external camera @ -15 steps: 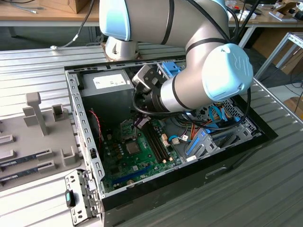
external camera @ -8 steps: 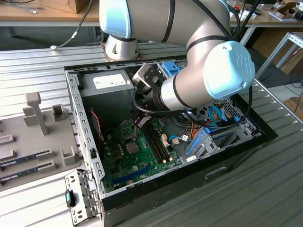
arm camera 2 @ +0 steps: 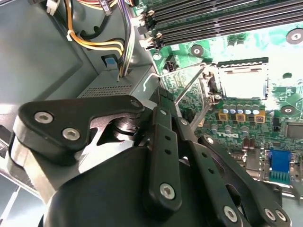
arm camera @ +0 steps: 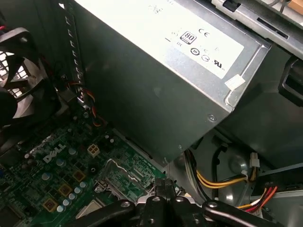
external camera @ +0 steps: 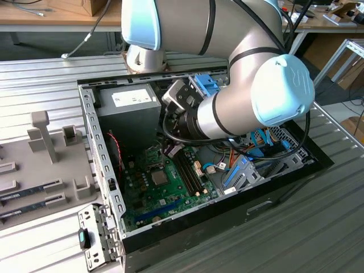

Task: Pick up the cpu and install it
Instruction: 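Close the cpu cover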

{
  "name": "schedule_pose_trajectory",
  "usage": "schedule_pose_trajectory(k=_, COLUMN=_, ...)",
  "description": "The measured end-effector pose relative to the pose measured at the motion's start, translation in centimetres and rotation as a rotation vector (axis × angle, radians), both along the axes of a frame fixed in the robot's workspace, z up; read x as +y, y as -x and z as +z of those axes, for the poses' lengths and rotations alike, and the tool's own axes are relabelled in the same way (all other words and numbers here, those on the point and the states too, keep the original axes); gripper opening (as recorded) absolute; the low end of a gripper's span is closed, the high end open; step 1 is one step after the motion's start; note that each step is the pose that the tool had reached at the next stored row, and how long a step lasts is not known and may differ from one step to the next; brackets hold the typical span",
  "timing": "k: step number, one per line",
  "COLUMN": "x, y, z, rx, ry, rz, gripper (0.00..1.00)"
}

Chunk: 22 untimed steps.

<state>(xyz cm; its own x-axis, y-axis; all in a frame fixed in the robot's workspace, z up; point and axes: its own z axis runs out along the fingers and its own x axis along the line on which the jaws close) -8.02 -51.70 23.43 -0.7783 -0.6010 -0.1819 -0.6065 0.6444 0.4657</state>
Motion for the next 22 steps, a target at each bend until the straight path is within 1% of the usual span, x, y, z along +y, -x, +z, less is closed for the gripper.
schedule_pose_trajectory(k=2, x=-0.34, y=0.0, z=0.0, rx=0.0, ry=0.0, rz=0.0, gripper=0.11)
schedule_pose_trajectory(k=3, x=-0.48, y=0.0, z=0.0, rx=0.0, ry=0.0013, rz=0.0, gripper=0.11)
schedule_pose_trajectory(k=4, x=-0.52, y=0.0, z=0.0, rx=0.0, ry=0.006, rz=0.0, gripper=0.11)
schedule_pose_trajectory(k=5, x=-0.54, y=-0.01, z=0.0, rx=0.0, ry=0.0187, rz=0.0, gripper=0.11)
schedule_pose_trajectory(k=6, x=-0.54, y=0.0, z=0.0, rx=0.0, ry=0.0345, rz=0.0, gripper=0.11)
schedule_pose_trajectory(k=7, x=-0.55, y=0.0, z=0.01, rx=0.0001, ry=0.0734, rz=0.0, gripper=0.11)
schedule_pose_trajectory(k=8, x=-0.54, y=0.0, z=0.0, rx=0.0, ry=0.1168, rz=0.0, gripper=0.11)
schedule_pose_trajectory(k=9, x=-0.55, y=-0.01, z=0.0, rx=0.0, ry=0.1283, rz=0.0, gripper=0.11)
schedule_pose_trajectory(k=10, x=-0.56, y=0.0, z=0.0, rx=0.0, ry=0.1304, rz=0.0, gripper=0.11)
schedule_pose_trajectory(k=16, x=-0.57, y=-0.04, z=-0.02, rx=0.0, ry=0.1303, rz=0.0, gripper=0.11)
schedule_pose_trajectory(k=17, x=-0.57, y=-0.17, z=-0.07, rx=0.0001, ry=0.1302, rz=0.0, gripper=0.11)
schedule_pose_trajectory(k=20, x=-0.53, y=-0.96, z=-0.24, rx=0.0029, ry=0.1303, rz=0.0, gripper=0.11)
schedule_pose_trajectory(k=21, x=-0.47, y=-1.17, z=-0.28, rx=0.0036, ry=0.1304, rz=0.0, gripper=0.11)
schedule_pose_trajectory(k=22, x=-0.3, y=-1.39, z=-0.33, rx=0.0041, ry=0.1303, rz=0.001, gripper=0.11)
